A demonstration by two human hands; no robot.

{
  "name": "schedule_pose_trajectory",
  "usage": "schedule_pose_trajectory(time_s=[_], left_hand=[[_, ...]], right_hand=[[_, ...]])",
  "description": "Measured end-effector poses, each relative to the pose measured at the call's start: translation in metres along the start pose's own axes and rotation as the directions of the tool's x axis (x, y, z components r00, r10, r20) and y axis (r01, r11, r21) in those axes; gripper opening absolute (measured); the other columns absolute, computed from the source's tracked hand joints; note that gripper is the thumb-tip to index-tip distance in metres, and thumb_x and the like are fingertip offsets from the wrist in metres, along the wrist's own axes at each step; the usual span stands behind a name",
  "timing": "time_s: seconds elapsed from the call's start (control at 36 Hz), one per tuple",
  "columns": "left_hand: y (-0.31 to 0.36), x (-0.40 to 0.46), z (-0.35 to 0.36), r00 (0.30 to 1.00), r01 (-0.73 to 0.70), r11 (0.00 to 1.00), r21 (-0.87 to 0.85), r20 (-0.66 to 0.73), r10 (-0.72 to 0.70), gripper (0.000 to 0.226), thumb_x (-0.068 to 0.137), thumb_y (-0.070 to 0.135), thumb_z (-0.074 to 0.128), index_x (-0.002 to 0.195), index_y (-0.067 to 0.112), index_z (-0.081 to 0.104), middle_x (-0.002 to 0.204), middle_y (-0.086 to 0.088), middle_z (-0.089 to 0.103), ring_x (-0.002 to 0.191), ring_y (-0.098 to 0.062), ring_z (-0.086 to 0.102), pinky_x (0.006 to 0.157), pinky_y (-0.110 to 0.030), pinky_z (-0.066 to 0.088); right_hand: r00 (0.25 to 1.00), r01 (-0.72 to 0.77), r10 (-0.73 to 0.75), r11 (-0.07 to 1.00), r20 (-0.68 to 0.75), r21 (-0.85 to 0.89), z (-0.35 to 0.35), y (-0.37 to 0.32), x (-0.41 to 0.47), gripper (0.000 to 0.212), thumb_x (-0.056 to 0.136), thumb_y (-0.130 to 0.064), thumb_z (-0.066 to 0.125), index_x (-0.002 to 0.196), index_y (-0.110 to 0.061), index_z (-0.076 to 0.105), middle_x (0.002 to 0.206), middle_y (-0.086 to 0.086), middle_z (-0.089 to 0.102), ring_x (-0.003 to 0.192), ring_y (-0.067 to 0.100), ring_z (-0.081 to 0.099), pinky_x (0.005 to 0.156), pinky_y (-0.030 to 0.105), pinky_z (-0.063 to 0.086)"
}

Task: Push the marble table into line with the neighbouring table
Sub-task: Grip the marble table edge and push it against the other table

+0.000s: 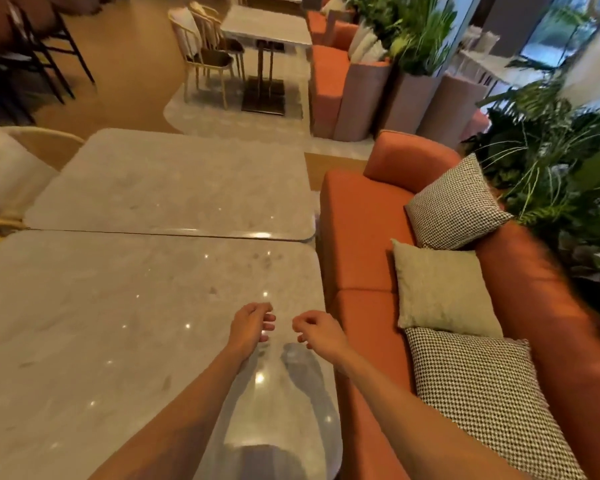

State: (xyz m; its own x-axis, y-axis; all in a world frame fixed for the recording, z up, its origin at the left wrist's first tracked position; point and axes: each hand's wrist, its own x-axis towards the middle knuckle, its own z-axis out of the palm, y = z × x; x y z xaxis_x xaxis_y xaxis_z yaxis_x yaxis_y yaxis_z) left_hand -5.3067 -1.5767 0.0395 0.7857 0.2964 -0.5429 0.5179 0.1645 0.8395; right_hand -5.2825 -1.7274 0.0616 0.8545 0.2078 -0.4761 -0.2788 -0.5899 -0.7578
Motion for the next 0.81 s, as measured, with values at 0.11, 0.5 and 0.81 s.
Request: schedule_pose_trajectory(time_s=[0.11, 0.5, 0.81], left_hand=[[0.012, 0.014, 0.01, 0.998, 0.032, 0.998, -0.055, -0.052, -0.035, 0.025, 0.096, 0.017, 0.054, 0.112, -0.001, 0.064, 0.105, -0.022, 0.069, 0.082, -0.027, 0.061, 0.071, -0.036, 0.046], [-0.065, -0.013, -0.063, 0.768, 0.171, 0.928, -0.332, -0.544, -0.337, 0.023, 0.097, 0.017, 0.055, 0.108, 0.0, 0.066, 0.096, -0.017, 0.071, 0.084, -0.031, 0.065, 0.071, -0.034, 0.05], [-0.13, -0.088, -0.053, 0.673, 0.056, 0.865, -0.499, -0.621, -0.402, 0.024, 0.096, 0.016, 0.056, 0.102, -0.003, 0.069, 0.091, -0.015, 0.071, 0.079, -0.027, 0.06, 0.064, -0.032, 0.046]], right_hand=[[0.999, -0.031, 0.031, 0.999, 0.038, 0.007, -0.015, -0.005, 0.041, 0.016, 0.091, -0.023, 0.06, 0.097, -0.015, 0.072, 0.097, 0.004, 0.072, 0.079, 0.016, 0.067, 0.076, 0.033, 0.052], [0.819, 0.282, -0.038, 0.896, 0.573, -0.344, 0.078, -0.018, 0.121, 0.02, 0.087, -0.017, 0.054, 0.083, -0.006, 0.071, 0.089, 0.012, 0.073, 0.089, 0.026, 0.068, 0.074, 0.033, 0.05], [0.627, 0.695, -0.066, 0.497, 0.776, -0.52, 0.117, -0.008, 0.076, 0.029, 0.088, -0.023, 0.051, 0.095, 0.0, 0.067, 0.105, 0.018, 0.071, 0.099, 0.034, 0.065, 0.08, 0.036, 0.051]])
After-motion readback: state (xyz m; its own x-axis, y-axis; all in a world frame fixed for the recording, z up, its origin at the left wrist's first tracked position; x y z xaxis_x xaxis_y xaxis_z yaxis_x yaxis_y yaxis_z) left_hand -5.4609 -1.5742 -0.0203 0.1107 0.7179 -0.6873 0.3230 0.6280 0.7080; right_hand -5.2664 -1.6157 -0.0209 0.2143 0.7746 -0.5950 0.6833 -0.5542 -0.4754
